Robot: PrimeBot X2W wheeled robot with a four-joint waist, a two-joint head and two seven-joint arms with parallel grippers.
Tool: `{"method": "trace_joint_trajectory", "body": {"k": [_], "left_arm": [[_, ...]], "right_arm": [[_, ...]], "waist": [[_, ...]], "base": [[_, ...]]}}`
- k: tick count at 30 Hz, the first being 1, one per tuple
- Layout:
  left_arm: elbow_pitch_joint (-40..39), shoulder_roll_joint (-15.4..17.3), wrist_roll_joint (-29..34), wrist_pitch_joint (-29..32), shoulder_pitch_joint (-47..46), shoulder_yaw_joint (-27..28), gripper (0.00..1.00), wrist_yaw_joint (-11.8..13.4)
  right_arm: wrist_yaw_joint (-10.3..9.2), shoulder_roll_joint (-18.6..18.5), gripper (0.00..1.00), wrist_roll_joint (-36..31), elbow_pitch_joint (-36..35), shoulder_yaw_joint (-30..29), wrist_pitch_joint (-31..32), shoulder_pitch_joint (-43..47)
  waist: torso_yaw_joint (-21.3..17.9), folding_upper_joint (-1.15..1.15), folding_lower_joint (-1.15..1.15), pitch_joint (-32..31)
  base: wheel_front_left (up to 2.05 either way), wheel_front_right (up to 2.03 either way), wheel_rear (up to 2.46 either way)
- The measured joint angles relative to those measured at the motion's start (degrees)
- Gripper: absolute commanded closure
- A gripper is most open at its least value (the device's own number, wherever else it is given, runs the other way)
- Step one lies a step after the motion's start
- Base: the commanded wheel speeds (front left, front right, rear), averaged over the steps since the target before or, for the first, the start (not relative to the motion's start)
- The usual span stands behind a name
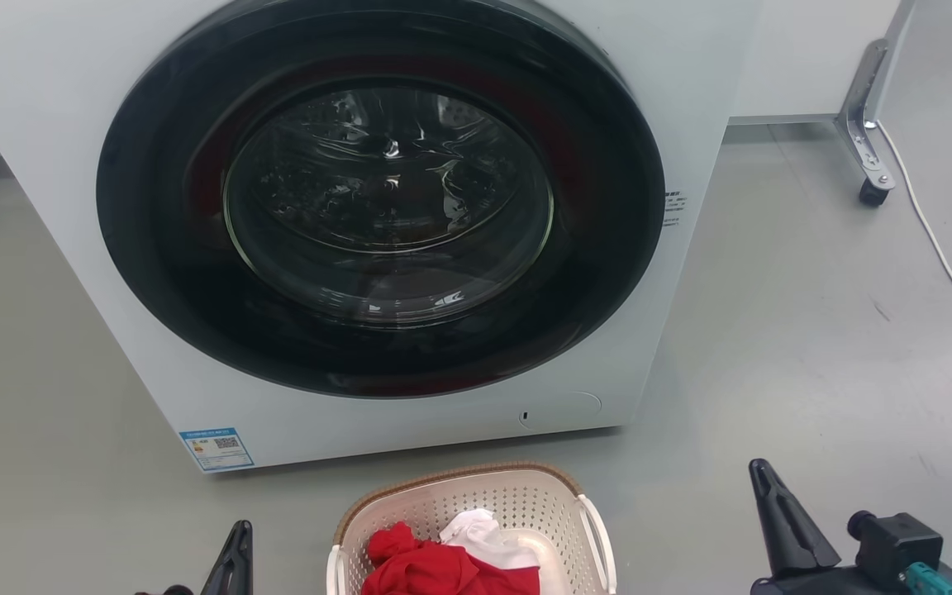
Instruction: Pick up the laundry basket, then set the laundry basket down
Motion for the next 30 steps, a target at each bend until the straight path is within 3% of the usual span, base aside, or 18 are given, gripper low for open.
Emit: {"method": "trace_joint_trajectory", "body": {"k": [30], "left_arm": [[4.1, -2.7, -22.7, 5.2, -3.0, 6.0, 1.0, -4.4]], "right_arm": [[4.28, 4.7, 1.0, 20.1, 2.6, -10.9, 6.7, -0.5]], "waist": [[0.9, 0.0, 0.0, 0.1]], "base": [[0.0, 0.0, 0.0]]}}
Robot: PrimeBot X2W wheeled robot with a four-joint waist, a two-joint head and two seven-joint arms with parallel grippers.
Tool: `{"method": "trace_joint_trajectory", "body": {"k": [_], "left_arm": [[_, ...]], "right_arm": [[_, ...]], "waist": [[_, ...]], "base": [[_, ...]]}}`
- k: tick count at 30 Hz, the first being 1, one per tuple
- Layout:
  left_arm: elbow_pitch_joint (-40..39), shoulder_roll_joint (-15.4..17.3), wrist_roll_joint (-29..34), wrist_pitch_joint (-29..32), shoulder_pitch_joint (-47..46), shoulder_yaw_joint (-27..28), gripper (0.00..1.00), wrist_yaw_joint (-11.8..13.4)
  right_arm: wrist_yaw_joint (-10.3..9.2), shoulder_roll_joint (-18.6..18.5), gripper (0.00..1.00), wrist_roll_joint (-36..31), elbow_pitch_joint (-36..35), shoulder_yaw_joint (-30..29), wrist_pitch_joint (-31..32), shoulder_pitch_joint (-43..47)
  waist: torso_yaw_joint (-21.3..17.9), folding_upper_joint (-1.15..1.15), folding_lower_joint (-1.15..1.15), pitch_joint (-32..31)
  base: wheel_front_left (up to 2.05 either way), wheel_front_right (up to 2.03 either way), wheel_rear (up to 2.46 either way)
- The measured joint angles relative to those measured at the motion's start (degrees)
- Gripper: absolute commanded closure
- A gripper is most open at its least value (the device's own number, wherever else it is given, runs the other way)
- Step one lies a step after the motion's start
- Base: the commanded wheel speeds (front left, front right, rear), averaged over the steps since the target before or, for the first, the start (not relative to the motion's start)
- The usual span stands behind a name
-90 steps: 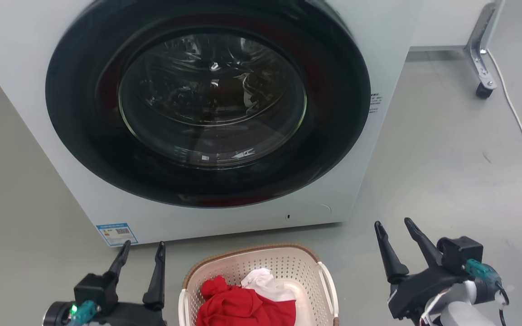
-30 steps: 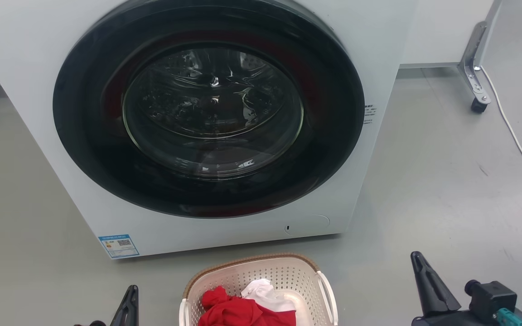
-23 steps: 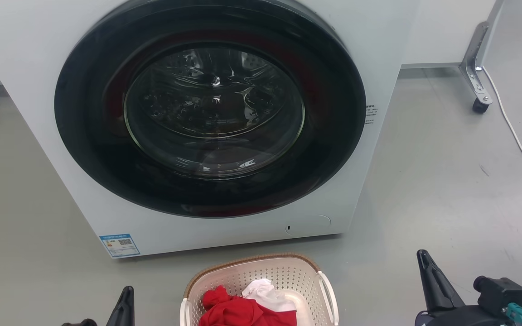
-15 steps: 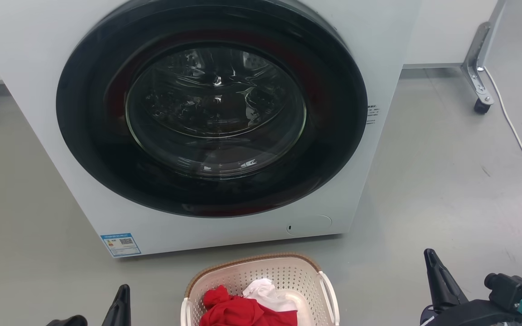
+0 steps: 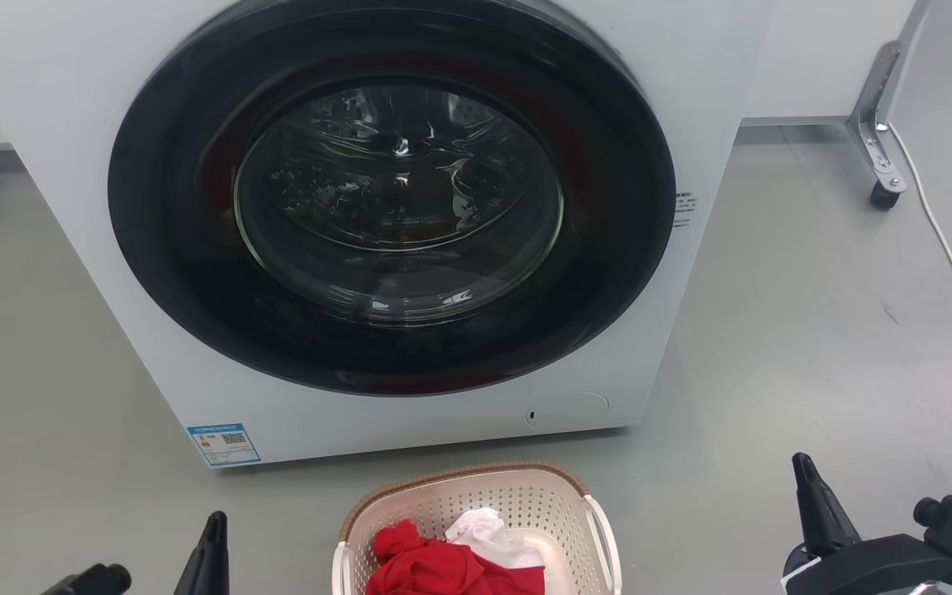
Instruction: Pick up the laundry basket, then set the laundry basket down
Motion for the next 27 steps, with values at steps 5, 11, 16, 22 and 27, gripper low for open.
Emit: {"method": "trace_joint_trajectory", "body": {"k": [5, 11, 16, 22, 27], "left_arm": [[0.7, -0.5, -3.6, 0.7, -0.8, 1.0, 1.0, -0.6], [1.4, -1.1, -7.9, 1.6, -1.7, 2.2, 1.0, -1.6], [2.3, -1.6, -11.6, 2.5, -2.3, 3.0, 1.0, -2.1], [3.1, -2.1, -16.5, 3.2, -3.2, 4.2, 1.0, -3.1], [3.8, -2.6, -20.0, 4.1, -4.1, 5.0, 1.0, -4.0]], "right_arm": [[0.63, 0.7, 1.0, 3.3, 0.4, -1.7, 1.0, -0.5], [1.56, 1.7, 1.0, 7.2, 1.0, -3.8, 2.1, -0.8], [2.19, 2.4, 1.0, 10.4, 1.4, -5.4, 3.1, -0.9], [3.09, 3.4, 1.0, 14.3, 2.1, -7.5, 4.4, -1.0], [3.67, 4.2, 1.0, 17.6, 2.5, -9.1, 5.3, -1.2]], "waist": [[0.1, 0.0, 0.0, 0.0], [0.3, 0.0, 0.0, 0.0], [0.4, 0.0, 0.0, 0.0], [0.6, 0.0, 0.0, 0.1], [0.7, 0.0, 0.0, 0.1]], "base": [[0.0, 0.0, 0.0], [0.0, 0.0, 0.0], [0.0, 0.0, 0.0], [0.0, 0.0, 0.0], [0.0, 0.0, 0.0]]}}
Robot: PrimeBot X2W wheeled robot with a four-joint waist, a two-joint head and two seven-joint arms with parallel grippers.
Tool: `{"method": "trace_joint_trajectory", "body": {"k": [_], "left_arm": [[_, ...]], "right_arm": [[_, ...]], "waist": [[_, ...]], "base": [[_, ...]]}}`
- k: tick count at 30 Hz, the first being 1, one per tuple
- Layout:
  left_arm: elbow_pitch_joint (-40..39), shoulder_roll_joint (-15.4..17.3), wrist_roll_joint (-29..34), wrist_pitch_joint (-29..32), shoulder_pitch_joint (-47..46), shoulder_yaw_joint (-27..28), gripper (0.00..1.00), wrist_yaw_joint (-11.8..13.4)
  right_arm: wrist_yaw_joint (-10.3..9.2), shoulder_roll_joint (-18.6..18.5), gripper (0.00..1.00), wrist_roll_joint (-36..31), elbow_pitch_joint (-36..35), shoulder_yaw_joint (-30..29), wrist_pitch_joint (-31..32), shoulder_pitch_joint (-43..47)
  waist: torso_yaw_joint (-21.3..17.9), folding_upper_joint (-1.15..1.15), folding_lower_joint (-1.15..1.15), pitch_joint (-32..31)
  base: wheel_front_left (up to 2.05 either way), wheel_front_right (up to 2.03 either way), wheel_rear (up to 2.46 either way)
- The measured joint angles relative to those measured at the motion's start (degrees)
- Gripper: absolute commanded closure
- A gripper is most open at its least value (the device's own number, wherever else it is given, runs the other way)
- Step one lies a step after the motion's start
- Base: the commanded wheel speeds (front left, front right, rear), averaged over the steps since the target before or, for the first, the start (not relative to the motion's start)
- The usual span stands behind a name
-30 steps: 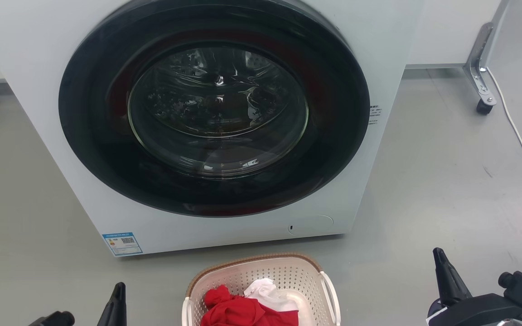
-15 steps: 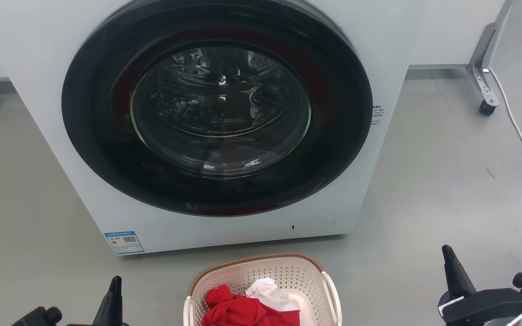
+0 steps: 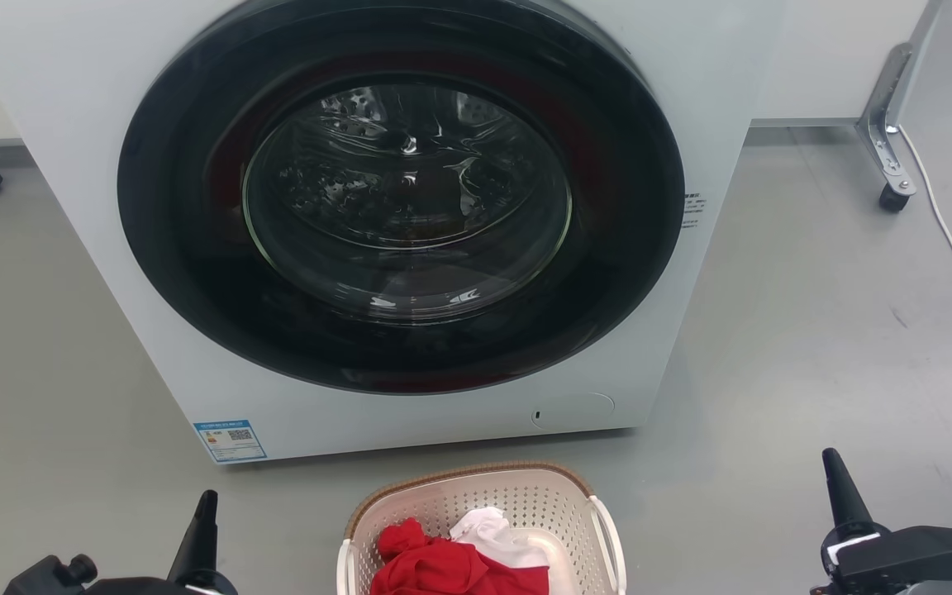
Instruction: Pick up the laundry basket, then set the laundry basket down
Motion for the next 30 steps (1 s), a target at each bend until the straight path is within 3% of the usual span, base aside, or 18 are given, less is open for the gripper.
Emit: {"method": "trace_joint_trajectory", "body": {"k": [30], "left_arm": [[4.2, -2.7, -21.1, 4.1, -4.1, 5.4, 1.0, -4.1]], "right_arm": [[4.45, 4.3, 1.0, 18.8, 2.7, -9.8, 5.5, -1.2]], "waist": [[0.8, 0.0, 0.0, 0.1]], "base": [[0.0, 0.0, 0.0]]}}
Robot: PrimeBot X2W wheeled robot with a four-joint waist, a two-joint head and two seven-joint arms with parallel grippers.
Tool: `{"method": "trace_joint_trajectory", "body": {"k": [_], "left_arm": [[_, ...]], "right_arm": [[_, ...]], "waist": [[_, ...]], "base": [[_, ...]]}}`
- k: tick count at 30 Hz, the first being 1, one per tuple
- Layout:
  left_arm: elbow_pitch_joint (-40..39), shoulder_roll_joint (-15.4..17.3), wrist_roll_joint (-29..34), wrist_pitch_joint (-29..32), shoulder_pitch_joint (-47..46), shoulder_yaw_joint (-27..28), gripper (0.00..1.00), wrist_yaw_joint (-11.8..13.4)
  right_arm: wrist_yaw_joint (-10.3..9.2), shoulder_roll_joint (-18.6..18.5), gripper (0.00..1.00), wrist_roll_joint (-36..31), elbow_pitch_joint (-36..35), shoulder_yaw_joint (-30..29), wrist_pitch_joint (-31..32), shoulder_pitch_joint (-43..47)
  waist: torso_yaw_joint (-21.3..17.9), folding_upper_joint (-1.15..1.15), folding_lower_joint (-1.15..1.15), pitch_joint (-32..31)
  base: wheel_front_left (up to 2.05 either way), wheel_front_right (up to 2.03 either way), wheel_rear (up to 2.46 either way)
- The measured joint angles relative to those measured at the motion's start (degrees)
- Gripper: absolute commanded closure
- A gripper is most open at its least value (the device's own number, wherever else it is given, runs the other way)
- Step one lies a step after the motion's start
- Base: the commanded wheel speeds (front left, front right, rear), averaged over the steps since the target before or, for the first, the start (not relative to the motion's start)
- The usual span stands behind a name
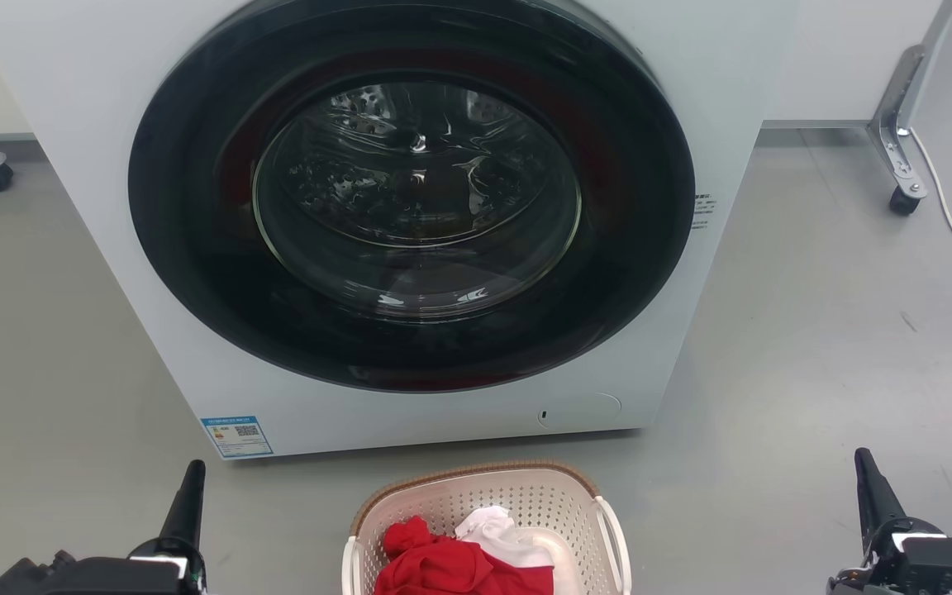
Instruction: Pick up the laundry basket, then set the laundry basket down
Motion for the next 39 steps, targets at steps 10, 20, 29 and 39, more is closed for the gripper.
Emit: {"method": "trace_joint_trajectory", "body": {"k": [10, 20, 29, 39], "left_arm": [[1.1, -0.8, -6.6, 1.5, -1.6, 1.7, 1.0, -1.4], [1.2, -0.9, -6.9, 1.5, -1.6, 1.7, 1.0, -1.4], [1.2, -0.9, -6.9, 1.5, -1.6, 1.7, 1.0, -1.4], [1.2, -0.9, -6.9, 1.5, -1.6, 1.7, 1.0, -1.4]], "right_arm": [[1.07, 1.4, 1.0, 5.8, 0.9, -3.0, 1.7, -0.6], [1.08, 1.4, 1.0, 5.8, 0.9, -3.0, 1.7, -0.7], [1.08, 1.4, 1.0, 5.8, 0.9, -3.0, 1.7, -0.7], [1.08, 1.4, 1.0, 5.8, 0.9, -3.0, 1.7, -0.7]], "waist": [[0.2, 0.0, 0.0, 0.0], [0.2, 0.0, 0.0, 0.0], [0.2, 0.0, 0.0, 0.0], [0.2, 0.0, 0.0, 0.0]], "base": [[0.0, 0.0, 0.0], [0.0, 0.0, 0.0], [0.0, 0.0, 0.0], [0.0, 0.0, 0.0]]}}
